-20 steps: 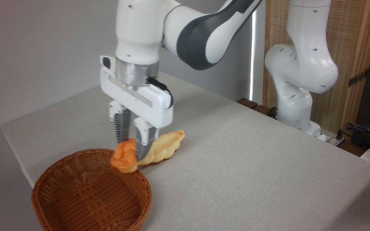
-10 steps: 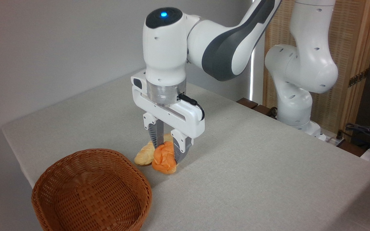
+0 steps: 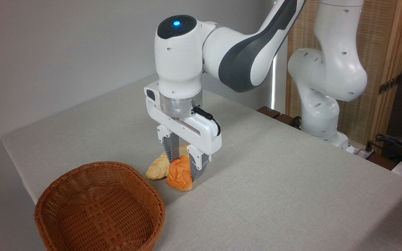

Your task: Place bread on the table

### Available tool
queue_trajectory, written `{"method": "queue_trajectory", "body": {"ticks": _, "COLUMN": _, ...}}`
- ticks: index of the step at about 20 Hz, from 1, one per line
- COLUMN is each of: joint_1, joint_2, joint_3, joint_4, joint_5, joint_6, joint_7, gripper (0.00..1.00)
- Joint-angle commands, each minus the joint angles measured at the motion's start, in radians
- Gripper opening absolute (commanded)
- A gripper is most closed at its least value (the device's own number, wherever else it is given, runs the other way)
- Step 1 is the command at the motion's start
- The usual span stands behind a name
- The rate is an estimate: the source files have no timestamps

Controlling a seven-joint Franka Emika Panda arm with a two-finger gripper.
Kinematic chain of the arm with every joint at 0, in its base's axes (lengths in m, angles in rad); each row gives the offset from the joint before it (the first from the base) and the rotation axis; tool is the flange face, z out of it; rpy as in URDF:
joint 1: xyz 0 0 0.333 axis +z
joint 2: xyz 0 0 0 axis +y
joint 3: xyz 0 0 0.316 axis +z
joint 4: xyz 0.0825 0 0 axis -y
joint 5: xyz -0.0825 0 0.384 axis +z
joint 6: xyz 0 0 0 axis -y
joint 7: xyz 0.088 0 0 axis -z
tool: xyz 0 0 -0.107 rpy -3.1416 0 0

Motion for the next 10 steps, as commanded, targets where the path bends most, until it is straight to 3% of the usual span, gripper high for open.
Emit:
{"method": "queue_trajectory", "body": {"ticks": 1, "joint_1": -0.005, "joint_2": 0.008, "joint_3": 0.006, "joint_4": 0.024, "joint_5": 0.010, "joint_6": -0.008, "joint_7": 0.024, "gripper": 1.00}}
{"method": "queue_trajectory", "body": {"ticks": 10, "joint_1": -0.005, "joint_2": 0.007, "joint_3": 0.006, "joint_4": 0.061, "joint_5": 0.011, "joint_6": -0.004, "joint_7": 0.042, "gripper": 1.00}}
